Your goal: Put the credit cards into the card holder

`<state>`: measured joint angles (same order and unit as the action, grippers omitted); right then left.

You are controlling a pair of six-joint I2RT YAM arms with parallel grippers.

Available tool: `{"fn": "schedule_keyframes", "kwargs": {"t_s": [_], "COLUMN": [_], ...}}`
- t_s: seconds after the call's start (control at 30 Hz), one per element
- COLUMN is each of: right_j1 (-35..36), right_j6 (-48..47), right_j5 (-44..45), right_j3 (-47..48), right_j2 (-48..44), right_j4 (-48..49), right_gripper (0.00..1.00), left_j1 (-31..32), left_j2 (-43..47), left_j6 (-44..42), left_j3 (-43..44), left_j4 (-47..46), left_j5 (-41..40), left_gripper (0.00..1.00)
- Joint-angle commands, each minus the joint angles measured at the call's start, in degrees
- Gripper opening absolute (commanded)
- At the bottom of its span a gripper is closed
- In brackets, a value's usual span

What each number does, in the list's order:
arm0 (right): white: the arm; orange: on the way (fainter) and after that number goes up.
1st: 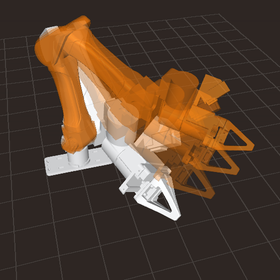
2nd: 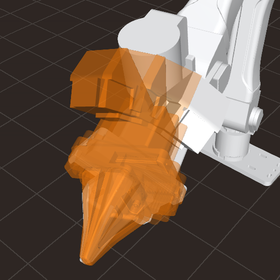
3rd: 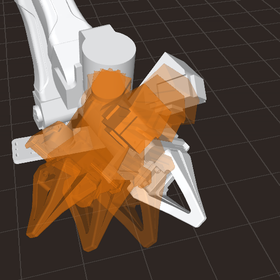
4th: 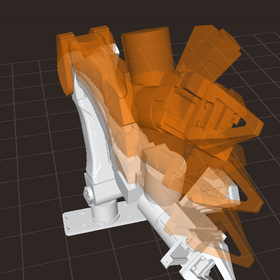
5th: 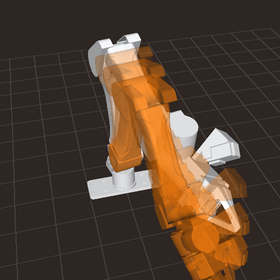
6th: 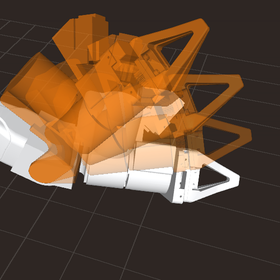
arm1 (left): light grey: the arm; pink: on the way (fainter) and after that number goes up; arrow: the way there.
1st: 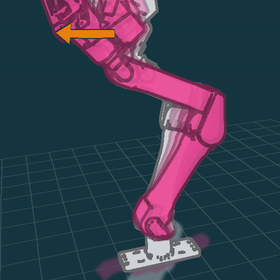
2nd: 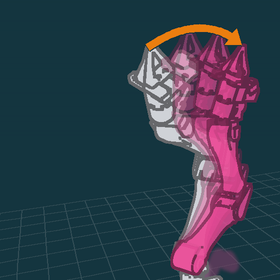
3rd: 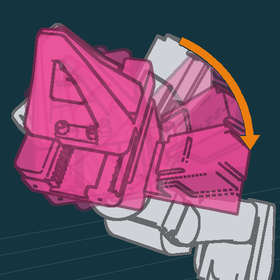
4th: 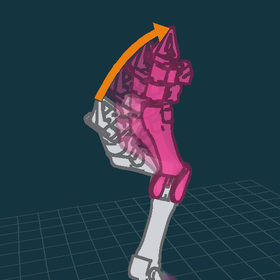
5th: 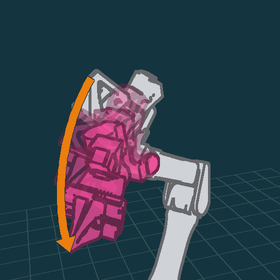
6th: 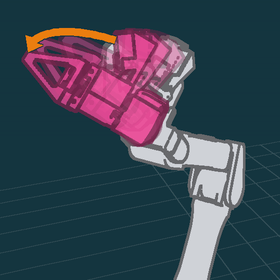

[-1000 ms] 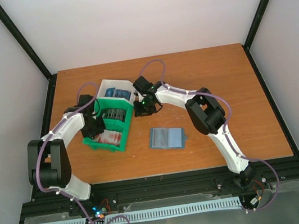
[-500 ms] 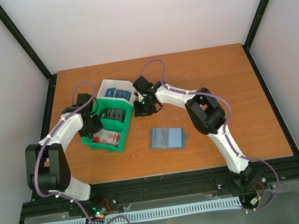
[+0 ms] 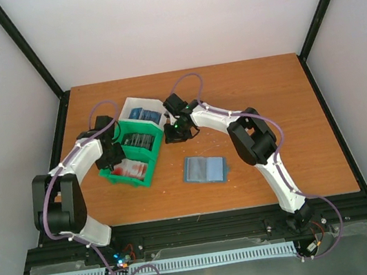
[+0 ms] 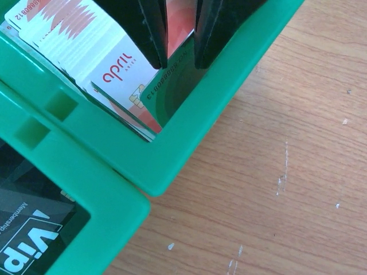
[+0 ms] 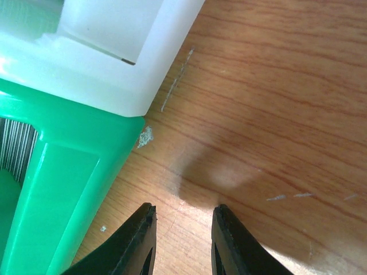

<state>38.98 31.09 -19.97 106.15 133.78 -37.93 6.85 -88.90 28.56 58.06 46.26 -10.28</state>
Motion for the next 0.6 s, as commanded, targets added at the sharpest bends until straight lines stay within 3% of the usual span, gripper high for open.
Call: {"fn": "schedule_keyframes", "kwargs": {"t_s": [0.0, 0.33, 0.57], "right_j1": [-0.05, -0.05, -0.05], "right_j6": [-0.20, 0.27, 0.71], "right_j5": [0.37, 0.28, 0.19], "right_j3": [0.89, 0.90, 1.47], "right_j2": [0.39, 0.61, 1.25], "right_j4": [-0.35, 0.09, 0.32], "right_gripper": [0.28, 0.28, 0.29], "left_j1": [-0.44, -0.44, -0.44], "left_j2": [-1.94, -3.02, -3.50], "left_j6": [-1.63, -2.35, -1.65], "left_j3": [0.36, 0.98, 1.97], "left_j4": [0.90, 0.28, -0.71], "left_j5": [-2.73, -7.73, -13.12], "left_gripper": [0.17, 0.20, 0.14]}}
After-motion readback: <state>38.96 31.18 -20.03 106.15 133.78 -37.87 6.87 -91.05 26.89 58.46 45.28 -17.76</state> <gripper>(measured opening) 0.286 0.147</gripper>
